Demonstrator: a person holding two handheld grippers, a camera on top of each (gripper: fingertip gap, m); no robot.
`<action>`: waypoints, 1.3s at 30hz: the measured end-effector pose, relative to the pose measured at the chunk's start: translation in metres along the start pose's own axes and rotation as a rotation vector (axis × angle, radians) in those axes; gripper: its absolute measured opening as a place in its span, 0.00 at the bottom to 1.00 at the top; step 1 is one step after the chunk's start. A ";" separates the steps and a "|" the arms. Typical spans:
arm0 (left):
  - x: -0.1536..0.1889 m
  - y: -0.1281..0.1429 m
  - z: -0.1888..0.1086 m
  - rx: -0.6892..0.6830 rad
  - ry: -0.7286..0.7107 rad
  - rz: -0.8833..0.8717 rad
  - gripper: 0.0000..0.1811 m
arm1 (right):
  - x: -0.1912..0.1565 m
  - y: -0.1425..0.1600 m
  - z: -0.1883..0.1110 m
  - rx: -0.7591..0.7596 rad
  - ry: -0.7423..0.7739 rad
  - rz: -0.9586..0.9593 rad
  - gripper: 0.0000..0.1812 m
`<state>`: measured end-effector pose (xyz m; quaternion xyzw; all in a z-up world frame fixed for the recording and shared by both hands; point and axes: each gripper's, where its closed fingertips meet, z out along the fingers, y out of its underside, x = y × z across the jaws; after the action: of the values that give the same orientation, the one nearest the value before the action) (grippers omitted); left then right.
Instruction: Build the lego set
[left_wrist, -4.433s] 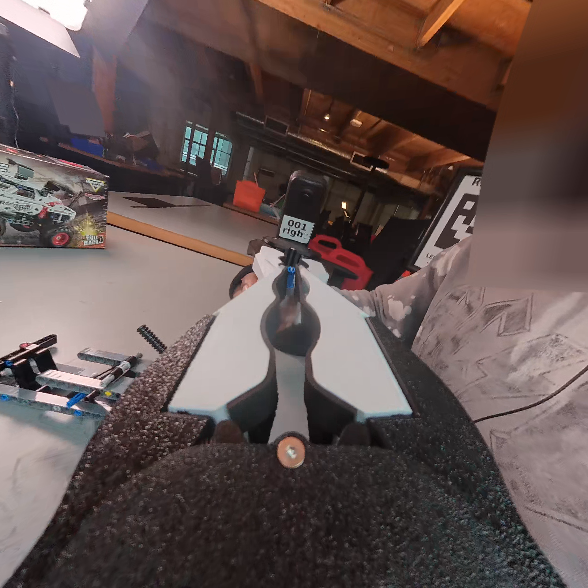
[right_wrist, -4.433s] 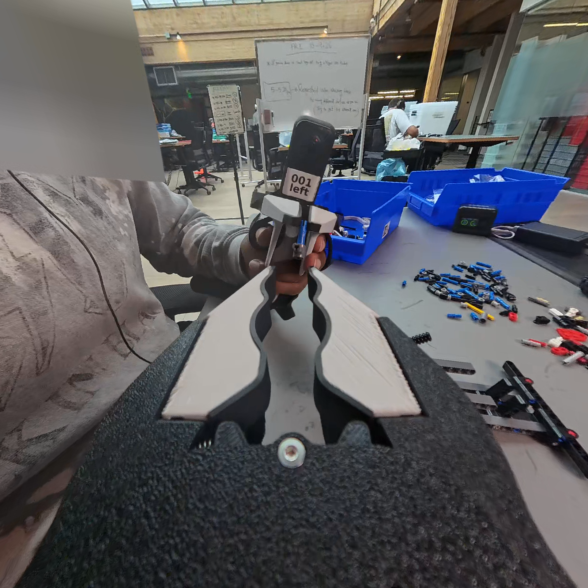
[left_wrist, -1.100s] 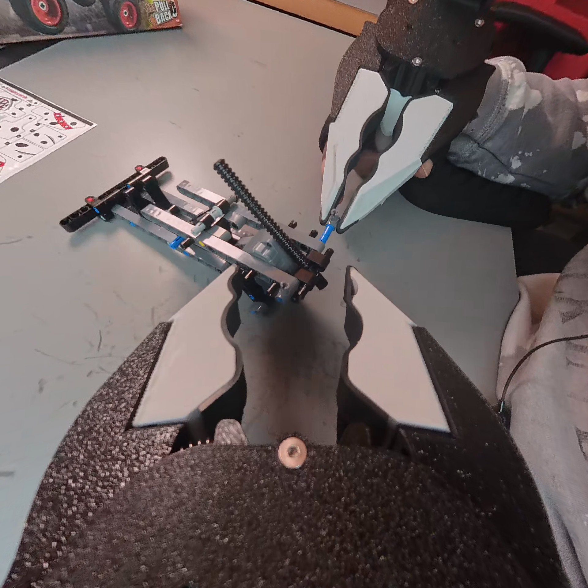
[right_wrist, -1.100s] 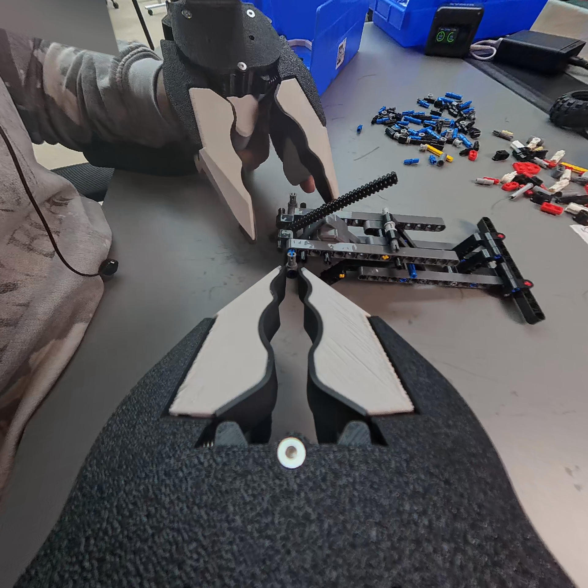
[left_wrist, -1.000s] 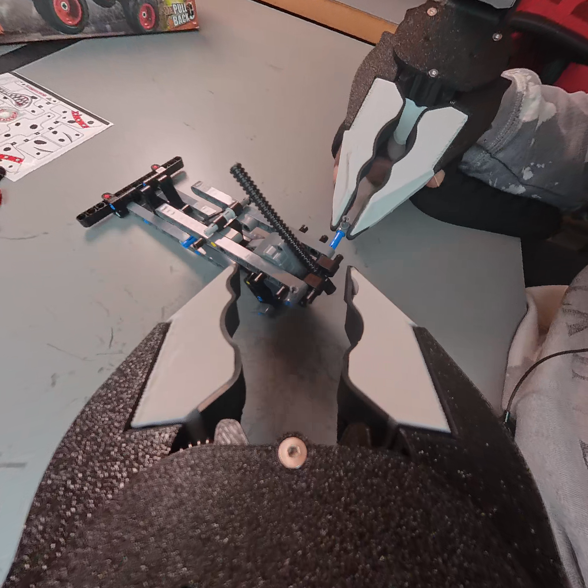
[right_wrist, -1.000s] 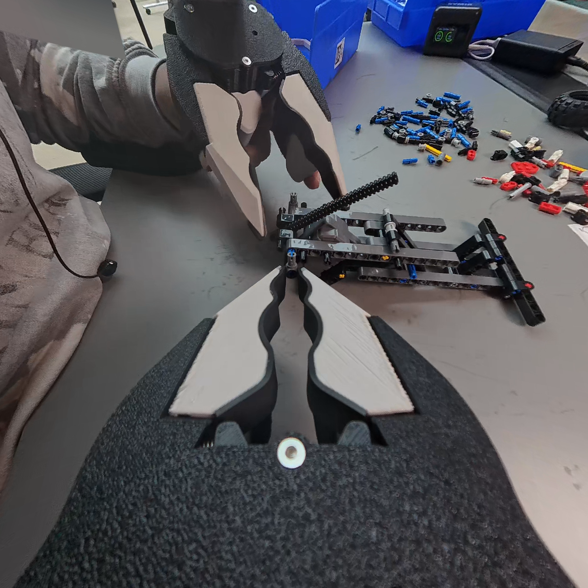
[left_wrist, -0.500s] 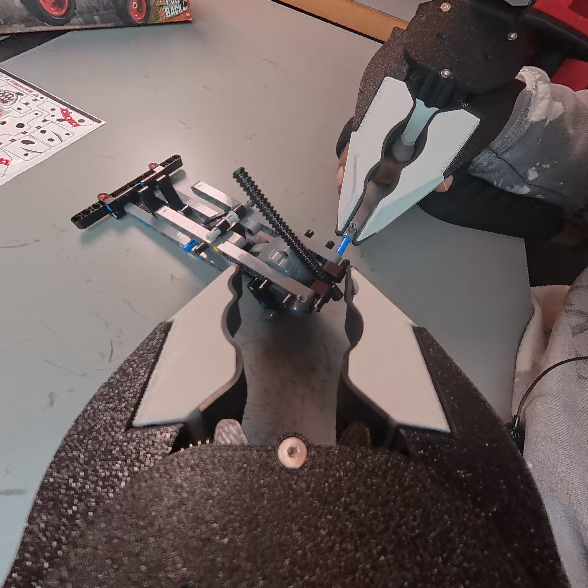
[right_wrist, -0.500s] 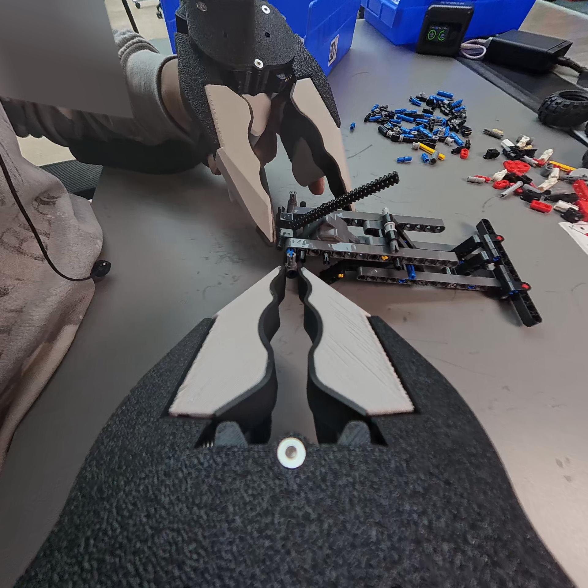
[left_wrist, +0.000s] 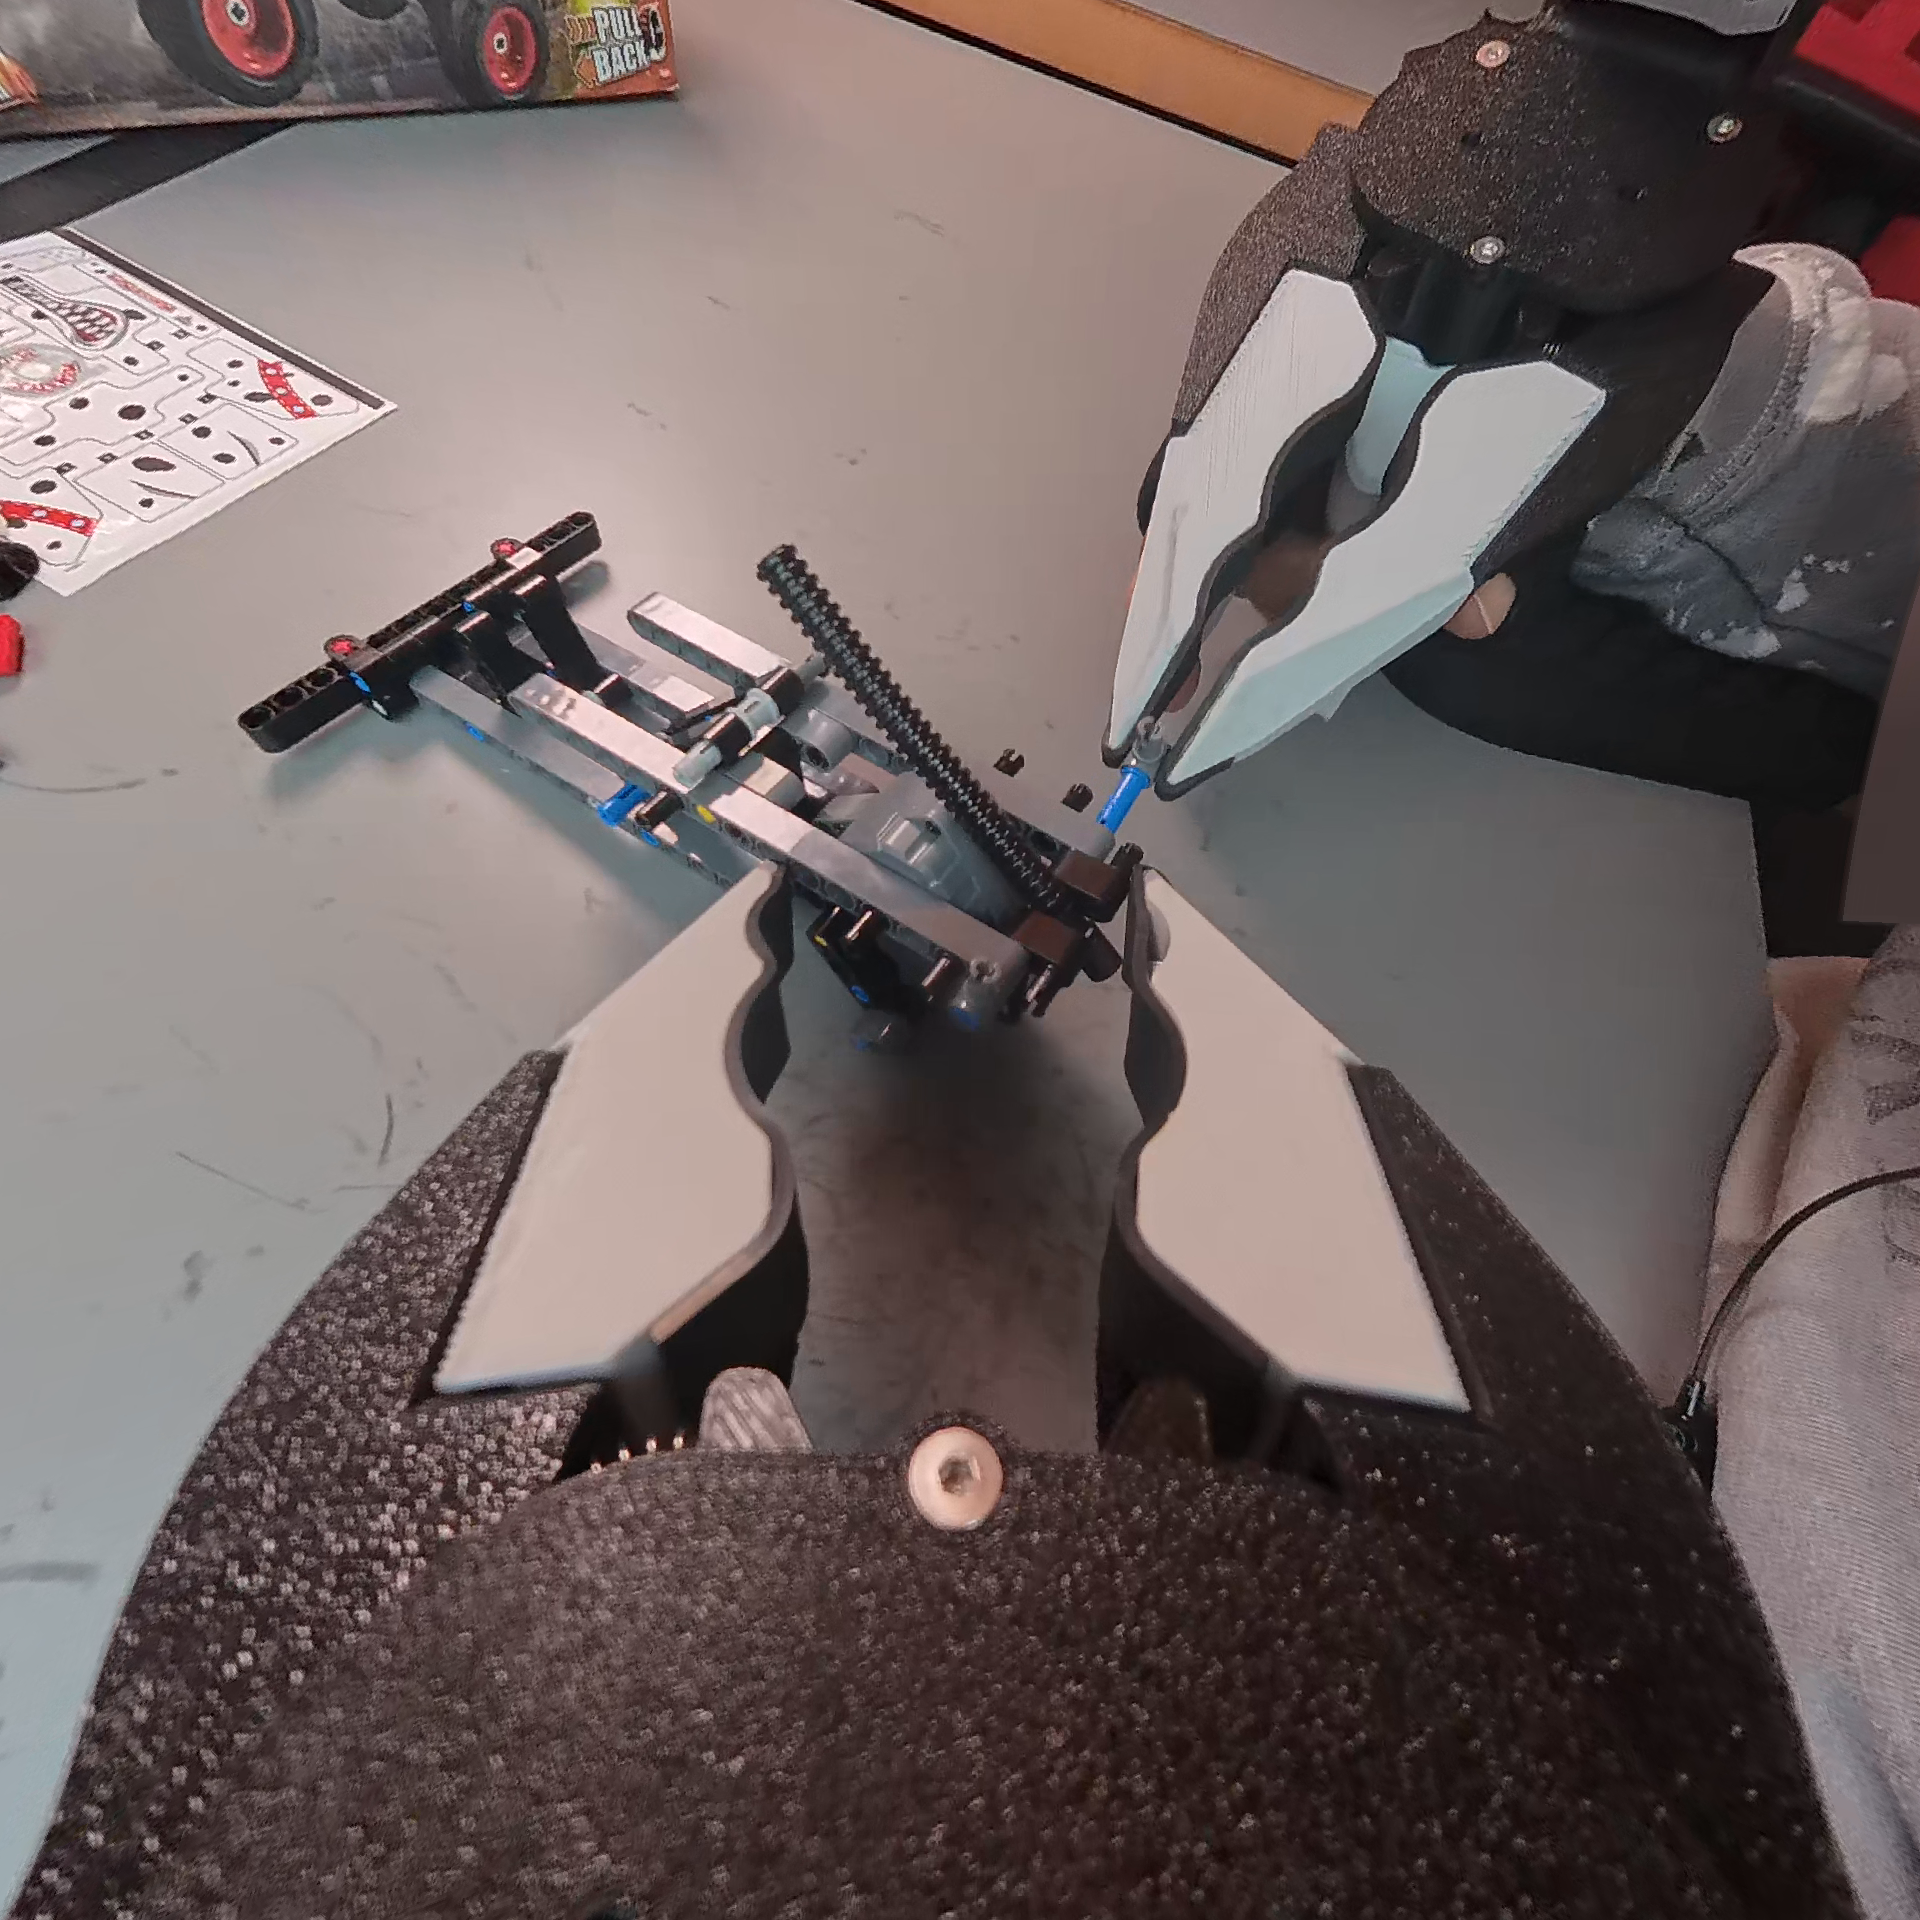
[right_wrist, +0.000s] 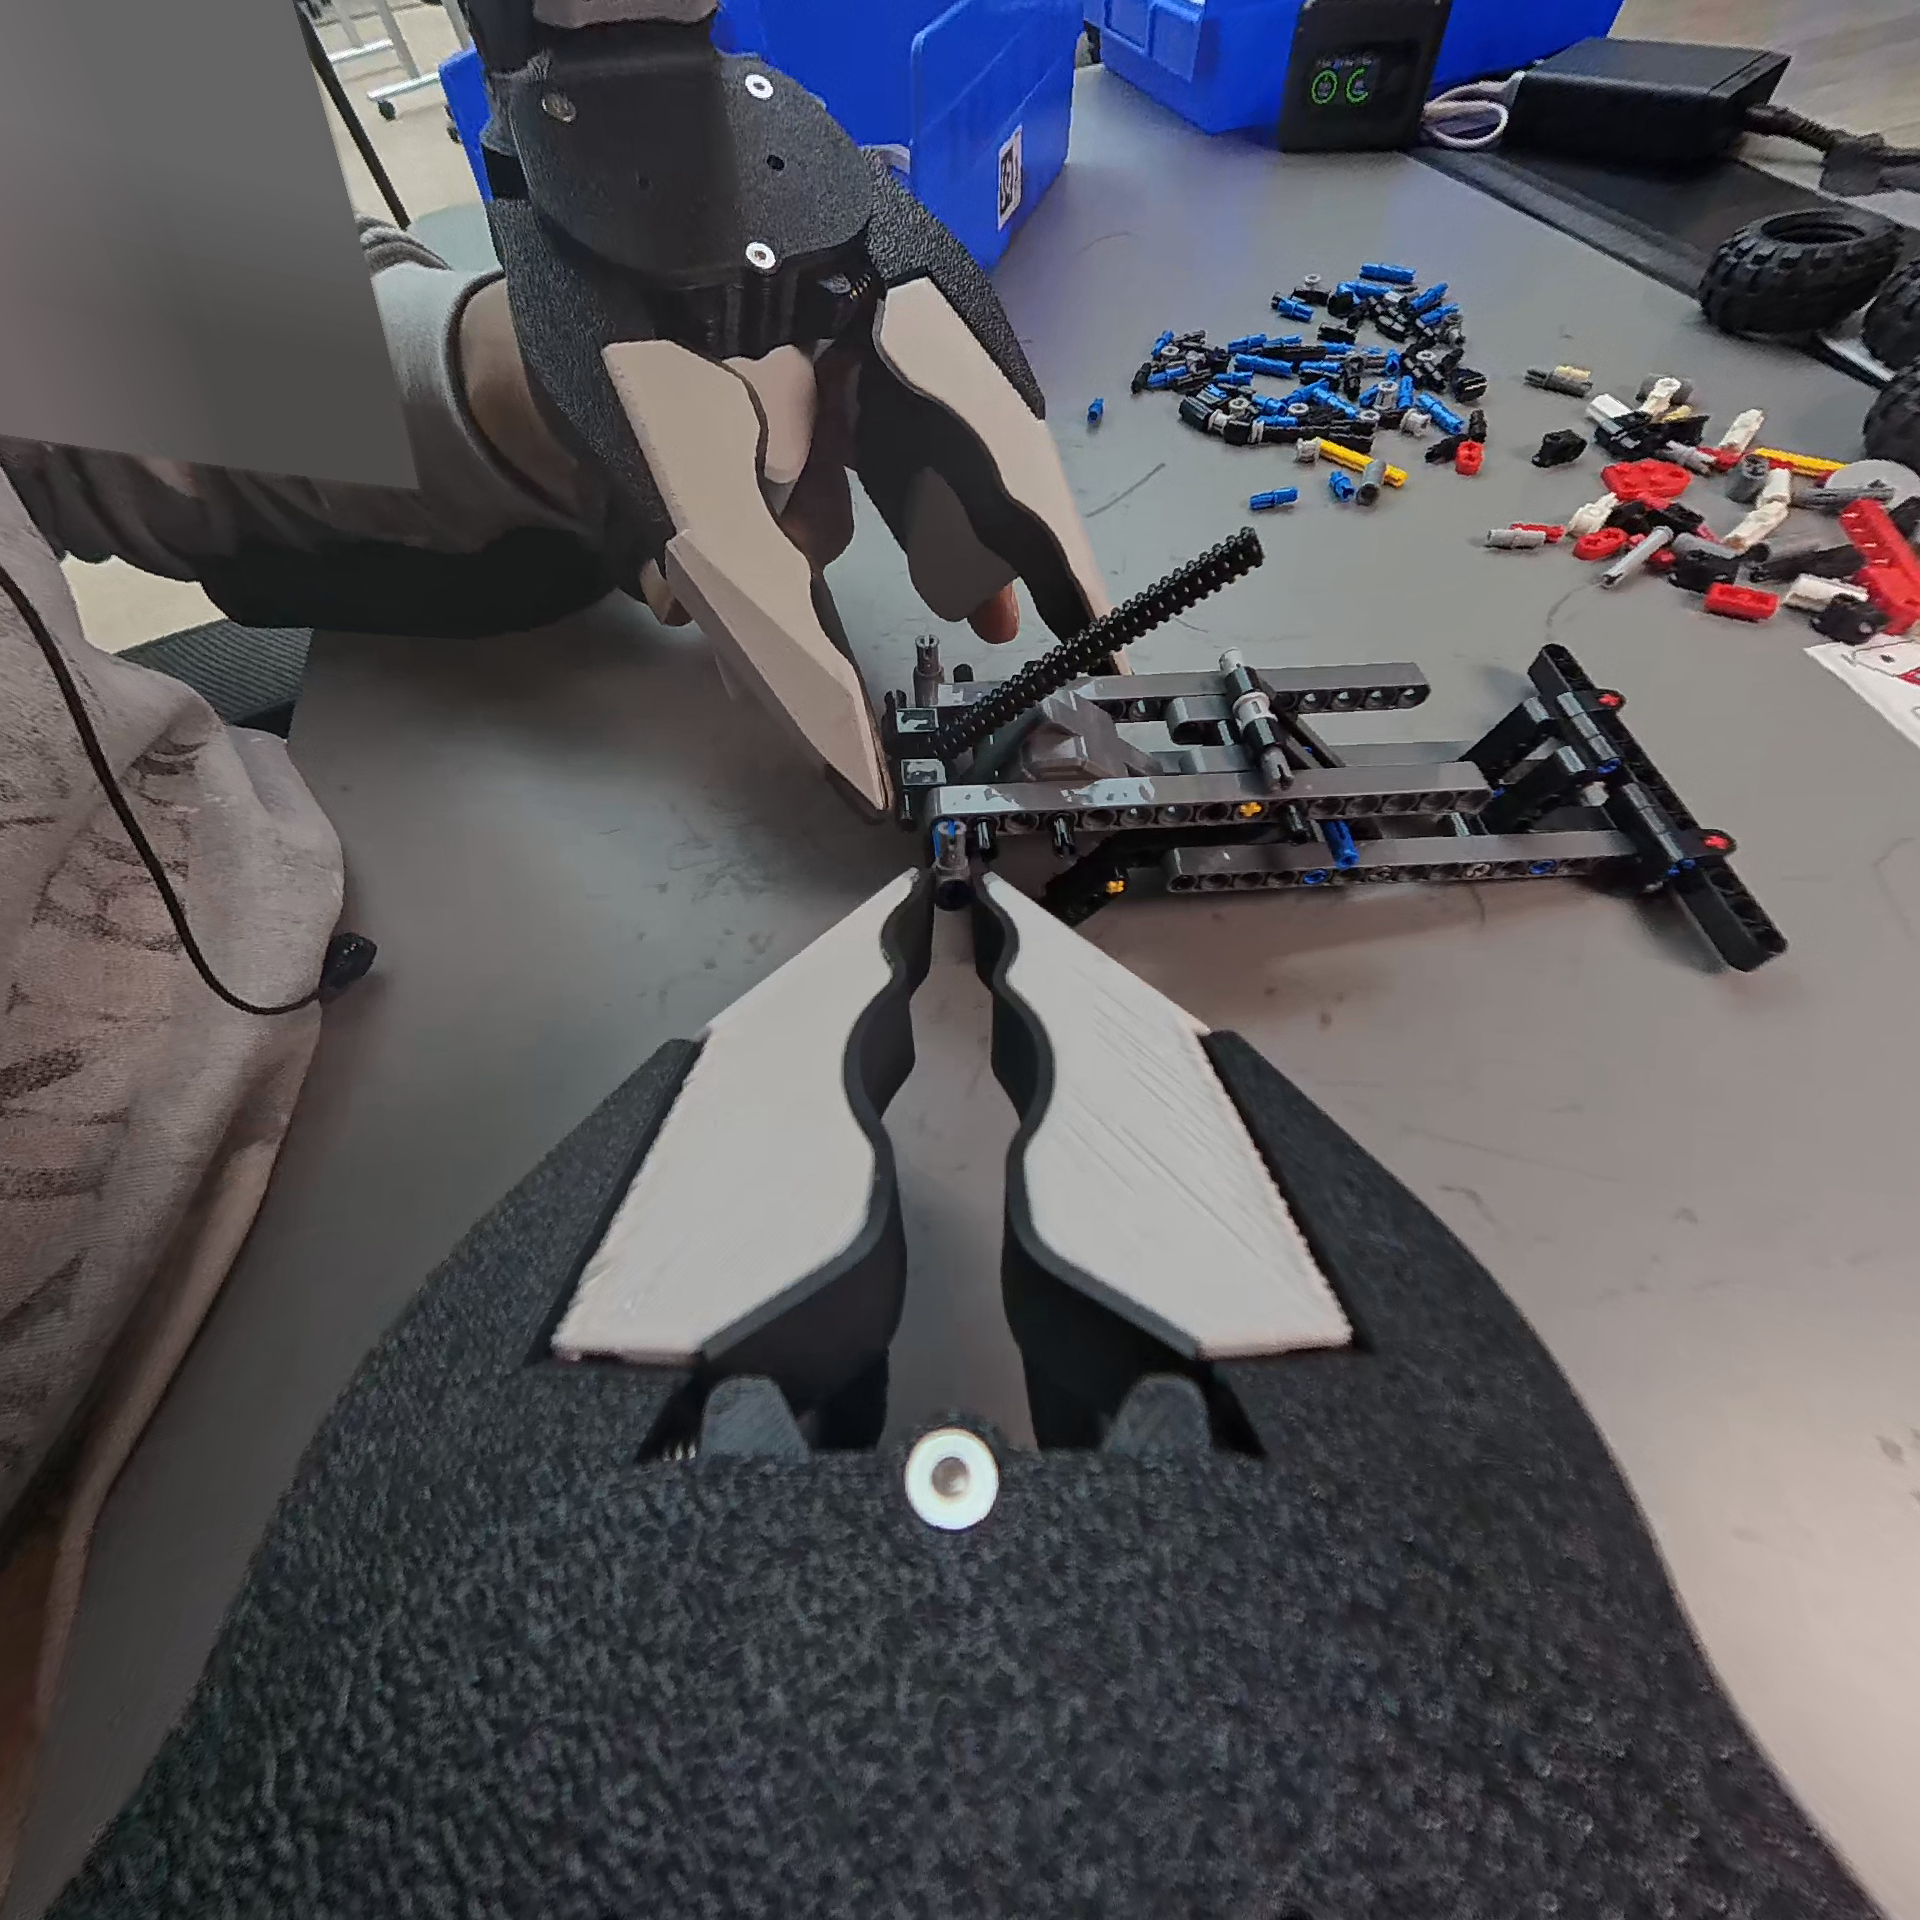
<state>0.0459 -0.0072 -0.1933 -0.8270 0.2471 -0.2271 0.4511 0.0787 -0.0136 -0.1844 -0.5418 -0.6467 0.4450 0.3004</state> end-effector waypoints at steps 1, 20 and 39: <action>0.000 0.000 0.000 0.000 0.000 -0.001 0.36 | 0.000 -0.001 0.000 0.008 -0.001 0.006 0.04; 0.000 0.004 -0.003 -0.027 0.041 -0.021 0.32 | 0.001 -0.001 0.006 -0.017 0.066 -0.025 0.04; -0.012 0.012 -0.027 -0.057 0.045 0.048 0.32 | -0.005 -0.047 0.019 0.257 0.102 0.162 0.04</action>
<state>0.0178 -0.0222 -0.1924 -0.8281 0.2832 -0.2276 0.4268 0.0429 -0.0238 -0.1493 -0.5713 -0.5226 0.5186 0.3628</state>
